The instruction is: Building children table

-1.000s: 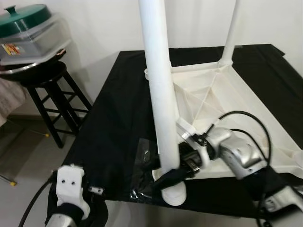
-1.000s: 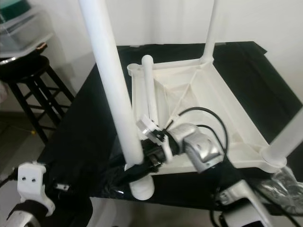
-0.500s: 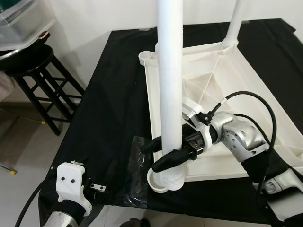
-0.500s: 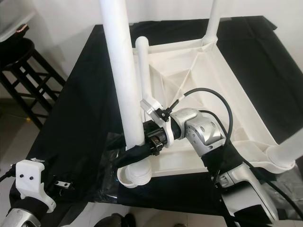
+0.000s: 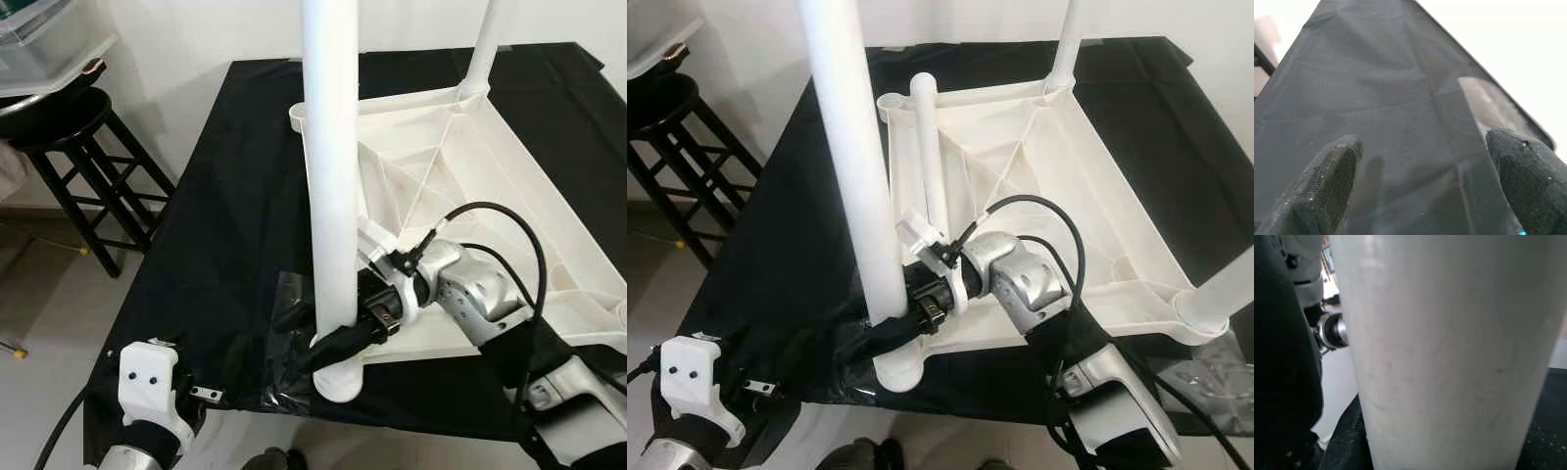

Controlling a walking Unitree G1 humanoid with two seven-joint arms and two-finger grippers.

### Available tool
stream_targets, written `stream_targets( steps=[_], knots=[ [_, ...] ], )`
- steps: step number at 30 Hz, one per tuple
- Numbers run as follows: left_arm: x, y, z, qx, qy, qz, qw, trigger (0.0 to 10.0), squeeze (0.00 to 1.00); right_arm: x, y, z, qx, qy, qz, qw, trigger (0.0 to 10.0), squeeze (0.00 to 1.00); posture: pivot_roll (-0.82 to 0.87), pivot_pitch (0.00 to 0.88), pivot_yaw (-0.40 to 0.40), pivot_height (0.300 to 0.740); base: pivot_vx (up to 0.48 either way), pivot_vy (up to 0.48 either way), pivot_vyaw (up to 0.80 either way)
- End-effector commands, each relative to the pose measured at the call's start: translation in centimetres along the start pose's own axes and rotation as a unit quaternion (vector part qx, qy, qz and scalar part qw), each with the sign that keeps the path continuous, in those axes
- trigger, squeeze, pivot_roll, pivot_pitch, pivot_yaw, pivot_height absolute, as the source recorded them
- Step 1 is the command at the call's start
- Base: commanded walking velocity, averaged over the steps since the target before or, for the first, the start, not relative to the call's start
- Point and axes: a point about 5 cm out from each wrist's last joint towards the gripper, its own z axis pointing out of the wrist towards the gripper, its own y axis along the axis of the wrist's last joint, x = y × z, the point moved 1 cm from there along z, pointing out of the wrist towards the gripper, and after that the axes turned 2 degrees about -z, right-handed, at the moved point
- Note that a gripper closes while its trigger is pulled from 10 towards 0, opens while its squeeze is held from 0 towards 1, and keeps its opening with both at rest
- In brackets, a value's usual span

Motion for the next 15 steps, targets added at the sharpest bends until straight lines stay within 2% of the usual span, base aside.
stream_targets(
  steps=[1,7,15],
  knots=[
    [0.0,-0.4,-0.3,0.016,0.005,-0.004,1.0,10.0,0.0,-0.1,-1.9,0.2,0.032,-0.012,0.03,0.999,10.0,0.0,0.12,0.231,0.06,0.74,0.0,0.0,0.0],
    [-0.2,-0.3,-0.4,0.015,0.006,-0.01,1.0,10.0,0.0,-1.1,-1.8,-0.2,0.016,-0.041,0.045,0.998,10.0,0.0,0.12,0.243,0.056,0.74,0.0,0.0,0.0],
    [-0.2,-0.2,-0.5,0.014,0.007,-0.014,1.0,10.0,0.0,-1.2,-2.2,-0.5,-0.011,-0.041,0.071,0.997,10.0,0.0,0.12,0.251,0.057,0.74,0.0,0.0,0.0]
  ],
)
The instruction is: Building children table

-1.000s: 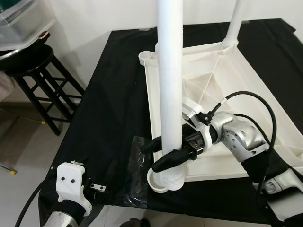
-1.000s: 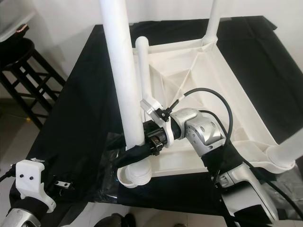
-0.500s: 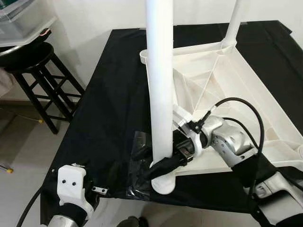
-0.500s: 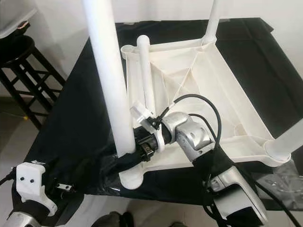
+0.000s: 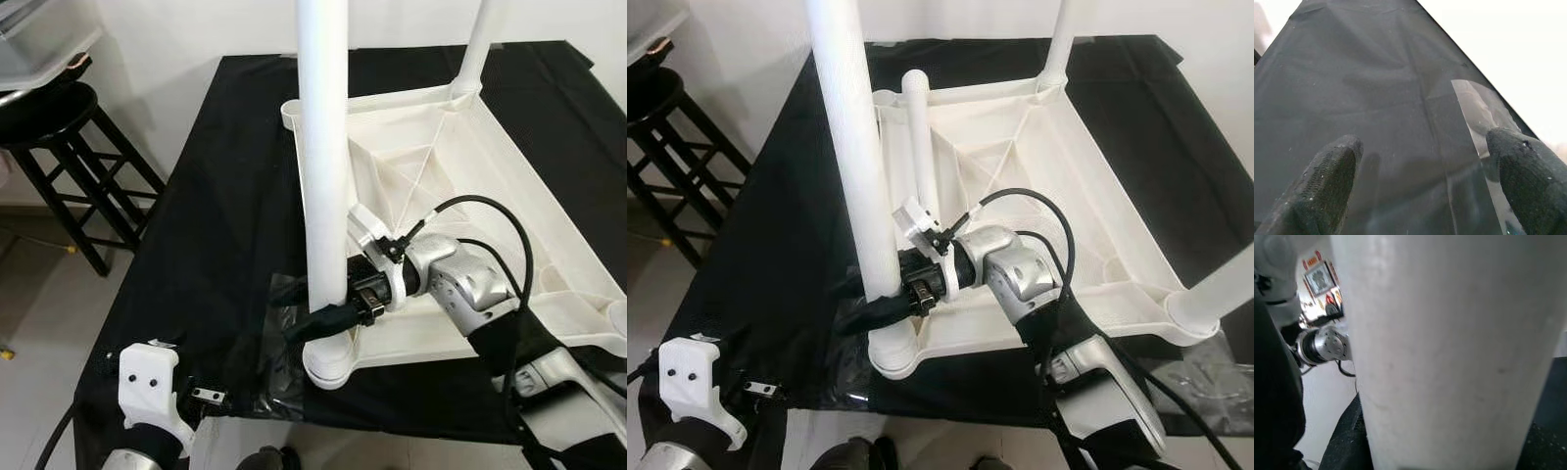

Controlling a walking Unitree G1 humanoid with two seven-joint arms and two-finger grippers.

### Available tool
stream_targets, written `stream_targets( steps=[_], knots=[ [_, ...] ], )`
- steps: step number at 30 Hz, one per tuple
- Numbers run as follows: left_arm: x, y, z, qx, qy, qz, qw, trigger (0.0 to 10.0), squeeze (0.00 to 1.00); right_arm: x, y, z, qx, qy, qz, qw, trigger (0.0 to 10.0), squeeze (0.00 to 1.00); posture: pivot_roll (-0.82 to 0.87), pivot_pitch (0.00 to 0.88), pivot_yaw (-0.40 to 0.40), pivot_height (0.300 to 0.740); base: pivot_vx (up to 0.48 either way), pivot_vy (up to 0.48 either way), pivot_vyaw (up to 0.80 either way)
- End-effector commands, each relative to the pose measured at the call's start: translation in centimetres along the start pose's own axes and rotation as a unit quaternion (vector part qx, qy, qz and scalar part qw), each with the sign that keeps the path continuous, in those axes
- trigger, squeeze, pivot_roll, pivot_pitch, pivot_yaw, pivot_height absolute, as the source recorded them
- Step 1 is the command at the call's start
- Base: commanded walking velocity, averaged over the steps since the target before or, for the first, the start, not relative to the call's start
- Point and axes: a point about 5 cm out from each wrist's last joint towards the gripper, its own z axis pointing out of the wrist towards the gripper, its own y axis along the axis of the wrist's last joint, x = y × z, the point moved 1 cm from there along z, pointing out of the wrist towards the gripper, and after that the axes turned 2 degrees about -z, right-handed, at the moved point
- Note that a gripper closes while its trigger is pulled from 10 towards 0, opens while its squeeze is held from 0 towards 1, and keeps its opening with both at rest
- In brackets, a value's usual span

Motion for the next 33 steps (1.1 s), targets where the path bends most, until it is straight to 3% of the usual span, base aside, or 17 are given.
stream_targets(
  steps=[1,5,9,12,27,33],
  knots=[
    [0.1,-0.1,-0.3,0.009,0.006,-0.003,1.0,10.0,0.0,0.0,-2.0,0.0,0.02,-0.01,0.037,0.999,10.0,0.0,0.12,0.254,0.058,0.74,0.0,0.0,0.0],
    [0.1,-0.1,-0.4,0.01,0.005,-0.003,1.0,10.0,0.0,0.1,-2.8,0.7,0.044,-0.008,0.021,0.999,10.0,0.0,0.12,0.255,0.06,0.74,0.0,0.0,0.0],
    [0.1,0.0,-0.5,0.01,0.005,-0.003,1.0,10.0,0.0,0.7,-3.7,1.6,0.117,0.019,-0.045,0.992,10.0,0.0,0.13,0.26,0.059,0.74,0.0,0.0,0.0],
    [0.1,0.0,-0.5,0.01,0.005,-0.003,1.0,10.0,0.0,0.8,-3.5,1.7,0.127,0.025,-0.065,0.989,10.0,0.0,0.12,0.261,0.057,0.74,0.0,0.0,0.0],
    [0.0,0.1,-0.5,0.009,0.005,-0.004,1.0,10.0,0.0,1.2,-3.8,-0.1,0.119,0.018,-0.046,0.992,10.0,0.0,0.12,0.264,0.058,0.74,0.0,0.0,0.0],
    [0.0,0.1,-0.6,0.011,0.004,-0.002,1.0,10.0,0.0,0.3,-4.1,-1.0,0.164,-0.01,-0.086,0.983,10.0,0.0,0.13,0.266,0.059,0.74,0.0,0.0,0.0]
  ],
)
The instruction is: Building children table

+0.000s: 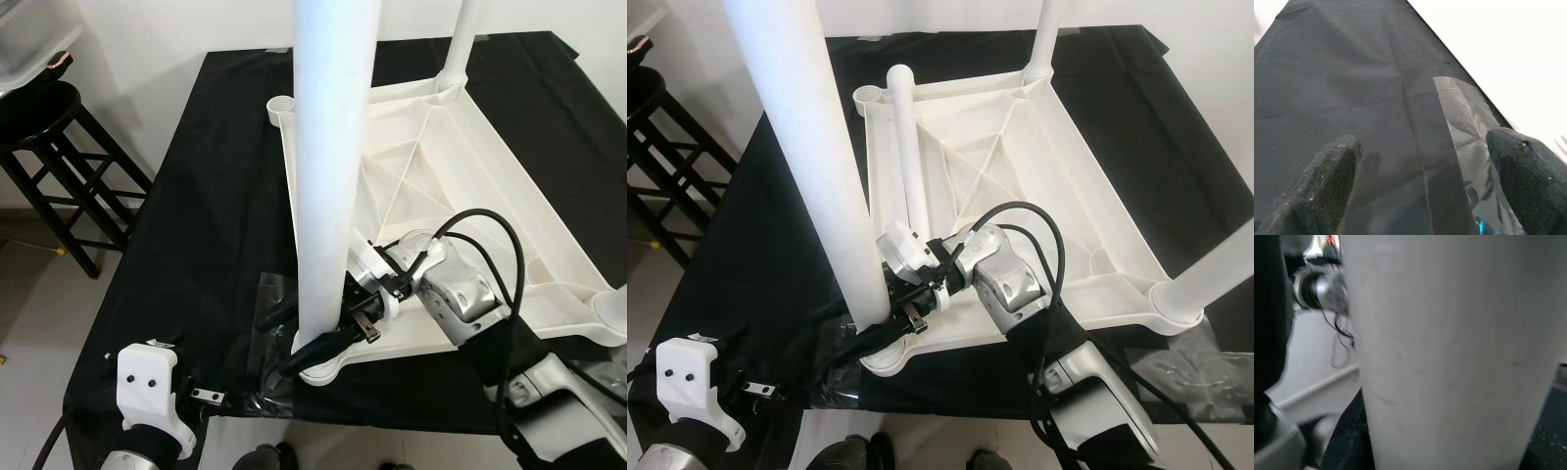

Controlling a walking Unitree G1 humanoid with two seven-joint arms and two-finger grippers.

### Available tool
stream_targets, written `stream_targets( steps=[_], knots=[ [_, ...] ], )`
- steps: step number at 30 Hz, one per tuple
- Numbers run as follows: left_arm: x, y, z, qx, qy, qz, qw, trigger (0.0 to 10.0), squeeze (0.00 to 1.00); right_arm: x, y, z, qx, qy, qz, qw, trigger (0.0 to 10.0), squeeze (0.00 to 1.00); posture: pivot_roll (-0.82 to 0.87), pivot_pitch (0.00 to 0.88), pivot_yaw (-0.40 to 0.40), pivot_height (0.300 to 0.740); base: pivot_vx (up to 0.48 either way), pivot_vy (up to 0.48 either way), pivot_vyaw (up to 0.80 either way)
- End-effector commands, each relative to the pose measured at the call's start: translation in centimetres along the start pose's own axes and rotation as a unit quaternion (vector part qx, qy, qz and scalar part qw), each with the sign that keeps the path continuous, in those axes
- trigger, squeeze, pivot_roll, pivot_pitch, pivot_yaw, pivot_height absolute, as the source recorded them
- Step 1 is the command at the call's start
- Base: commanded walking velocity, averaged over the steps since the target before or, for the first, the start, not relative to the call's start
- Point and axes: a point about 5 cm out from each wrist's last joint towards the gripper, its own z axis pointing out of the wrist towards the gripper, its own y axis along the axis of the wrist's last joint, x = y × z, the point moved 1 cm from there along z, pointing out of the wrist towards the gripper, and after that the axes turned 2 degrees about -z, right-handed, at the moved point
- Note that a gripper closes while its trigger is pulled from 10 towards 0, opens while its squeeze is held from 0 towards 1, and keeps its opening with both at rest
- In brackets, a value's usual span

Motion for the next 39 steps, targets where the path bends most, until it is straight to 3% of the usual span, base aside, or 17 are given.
stream_targets(
  steps=[1,7,13,18,22,23,25,26,28,37,39],
  knots=[
    [0.1,-0.1,-0.4,0.008,0.004,-0.002,1.0,10.0,0.0,1.4,-4.5,-1.7,0.101,-0.026,0.085,0.991,10.0,0.0,0.13,0.266,0.059,0.74,0.0,0.0,0.0],
    [0.1,-0.1,-0.4,0.009,0.004,-0.001,1.0,10.0,0.0,2.5,-4.1,-1.9,0.136,0.026,0.072,0.988,10.0,0.0,0.13,0.266,0.06,0.74,0.0,0.0,0.0],
    [0.0,-0.1,-0.4,0.009,0.003,-0.002,1.0,10.0,0.0,2.5,-4.1,-2.2,0.135,0.027,0.091,0.986,10.0,0.0,0.13,0.265,0.059,0.74,0.0,0.0,0.0],
    [0.0,-0.1,-0.4,0.009,0.003,-0.002,1.0,10.0,0.0,1.6,-4.2,-2.4,0.066,-0.018,0.15,0.986,10.0,0.0,0.13,0.259,0.056,0.74,0.0,0.0,0.0],
    [0.0,-0.1,-0.4,0.009,0.003,-0.003,1.0,10.0,0.0,1.6,-4.2,-2.4,0.056,-0.022,0.155,0.986,10.0,0.0,0.13,0.259,0.056,0.74,0.0,0.0,0.0],
    [0.0,-0.1,-0.4,0.01,0.002,-0.003,1.0,10.0,0.0,1.2,-4.6,-2.4,0.049,-0.059,0.175,0.982,10.0,0.0,0.12,0.257,0.053,0.74,0.0,0.0,0.0],
    [0.0,-0.1,-0.4,0.01,0.002,-0.003,1.0,10.0,0.0,1.2,-4.6,-2.4,0.049,-0.059,0.175,0.982,10.0,0.0,0.12,0.257,0.053,0.74,0.0,0.0,0.0],
    [-0.1,-0.2,-0.4,0.01,0.002,-0.003,1.0,10.0,0.0,1.3,-5.2,-2.3,0.033,-0.105,0.205,0.973,10.0,0.0,0.12,0.253,0.054,0.74,0.0,0.0,0.0],
    [-0.1,-0.2,-0.4,0.01,0.002,-0.003,1.0,10.0,0.0,1.6,-5.3,-2.2,0.028,-0.111,0.213,0.97,10.0,0.0,0.12,0.253,0.054,0.74,0.0,0.0,0.0],
    [-0.1,-0.2,-0.4,0.01,0.0,-0.004,1.0,10.0,0.0,3.2,-5.4,-2.1,0.043,-0.09,0.213,0.972,10.0,0.0,0.12,0.253,0.057,0.74,0.0,0.0,0.0],
    [-0.1,-0.2,-0.4,0.01,0.0,-0.004,1.0,10.0,0.0,3.4,-5.4,-2.3,0.057,-0.075,0.192,0.977,10.0,0.0,0.12,0.255,0.058,0.74,0.0,0.0,0.0]
  ],
)
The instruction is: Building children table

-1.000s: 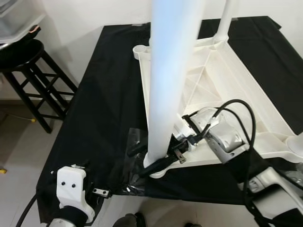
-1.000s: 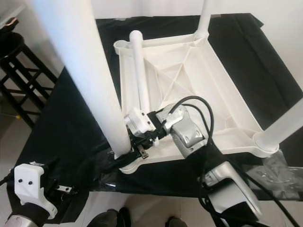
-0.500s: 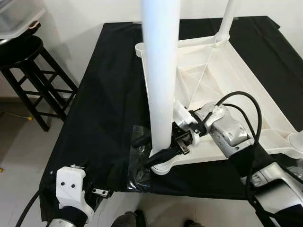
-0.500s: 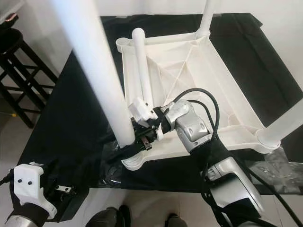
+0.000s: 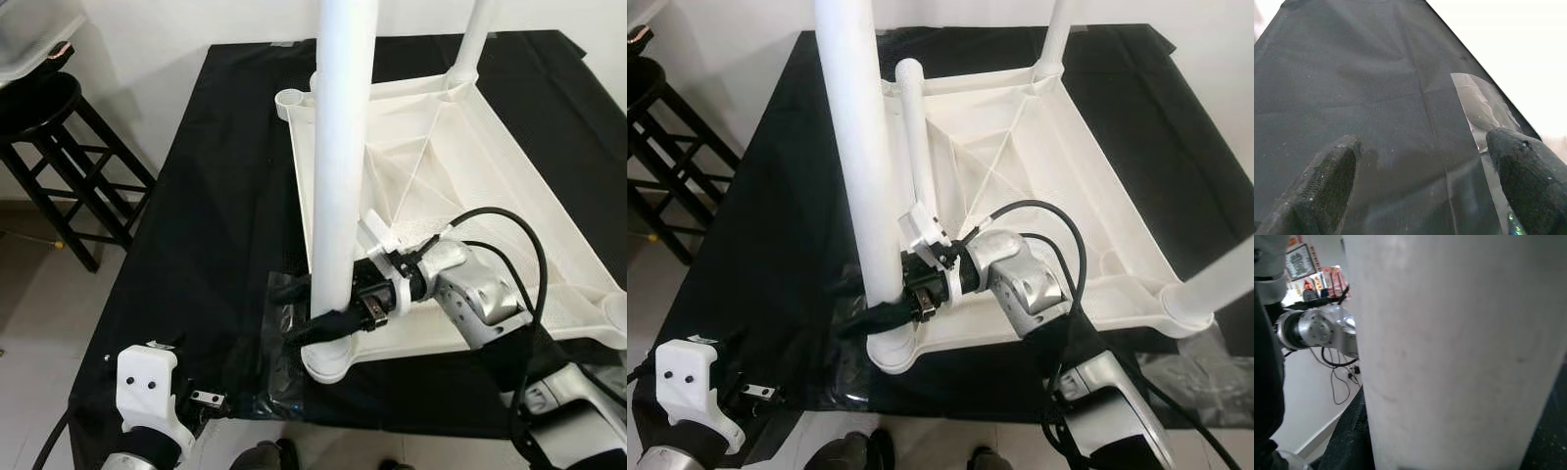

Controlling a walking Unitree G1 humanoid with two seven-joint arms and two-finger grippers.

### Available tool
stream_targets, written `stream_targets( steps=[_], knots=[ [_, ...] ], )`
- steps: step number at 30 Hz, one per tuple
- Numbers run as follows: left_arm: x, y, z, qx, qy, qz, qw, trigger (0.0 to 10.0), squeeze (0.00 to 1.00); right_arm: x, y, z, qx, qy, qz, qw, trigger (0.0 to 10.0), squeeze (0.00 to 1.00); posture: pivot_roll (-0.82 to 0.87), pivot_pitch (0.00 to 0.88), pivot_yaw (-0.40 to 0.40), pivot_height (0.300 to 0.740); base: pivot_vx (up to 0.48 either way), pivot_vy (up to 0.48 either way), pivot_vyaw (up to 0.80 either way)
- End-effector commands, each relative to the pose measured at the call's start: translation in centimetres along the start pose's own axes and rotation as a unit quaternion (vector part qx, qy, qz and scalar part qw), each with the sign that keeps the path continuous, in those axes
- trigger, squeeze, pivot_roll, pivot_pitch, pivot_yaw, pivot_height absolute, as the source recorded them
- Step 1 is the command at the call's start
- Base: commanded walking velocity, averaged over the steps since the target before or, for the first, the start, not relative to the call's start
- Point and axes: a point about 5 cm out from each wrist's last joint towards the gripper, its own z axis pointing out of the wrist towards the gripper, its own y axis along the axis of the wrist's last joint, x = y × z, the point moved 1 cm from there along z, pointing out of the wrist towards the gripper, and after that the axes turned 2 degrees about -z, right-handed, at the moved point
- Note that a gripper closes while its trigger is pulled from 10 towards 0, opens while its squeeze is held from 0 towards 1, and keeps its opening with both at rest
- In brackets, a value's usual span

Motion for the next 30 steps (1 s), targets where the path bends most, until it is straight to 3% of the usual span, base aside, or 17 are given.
stream_targets(
  steps=[1,3,10,17,26,30],
  knots=[
    [0.0,-0.1,-0.3,0.007,0.0,-0.003,1.0,10.0,0.0,1.1,-5.0,-1.7,0.099,-0.028,0.076,0.992,10.0,0.0,0.12,0.255,0.058,0.74,0.0,0.0,0.0],
    [0.0,0.0,-0.3,0.006,0.001,-0.002,1.0,10.0,0.0,1.2,-5.1,-1.9,0.127,-0.008,0.043,0.991,10.0,0.0,0.12,0.259,0.059,0.74,0.0,0.0,0.0],
    [0.0,0.1,-0.6,0.007,0.0,0.0,1.0,10.0,0.0,0.7,-3.9,-1.7,0.126,0.038,0.017,0.991,10.0,0.0,0.14,0.271,0.062,0.74,0.0,0.0,0.0],
    [0.1,0.4,-1.6,0.013,0.004,0.005,1.0,10.0,0.0,-0.2,-2.4,-0.7,0.114,0.072,0.006,0.991,10.0,0.0,0.18,0.287,0.06,0.74,0.0,0.0,0.0],
    [0.4,0.6,-2.7,0.022,0.02,0.011,0.999,10.0,0.0,-1.2,-2.4,0.0,0.105,0.076,0.005,0.992,10.0,0.0,0.22,0.304,0.057,0.74,0.0,0.0,0.0],
    [0.4,0.5,-2.5,0.022,0.021,0.013,0.999,10.0,0.0,-0.9,-2.8,0.0,0.103,0.074,-0.003,0.992,10.0,0.0,0.21,0.298,0.058,0.74,0.0,0.0,0.0]
  ],
)
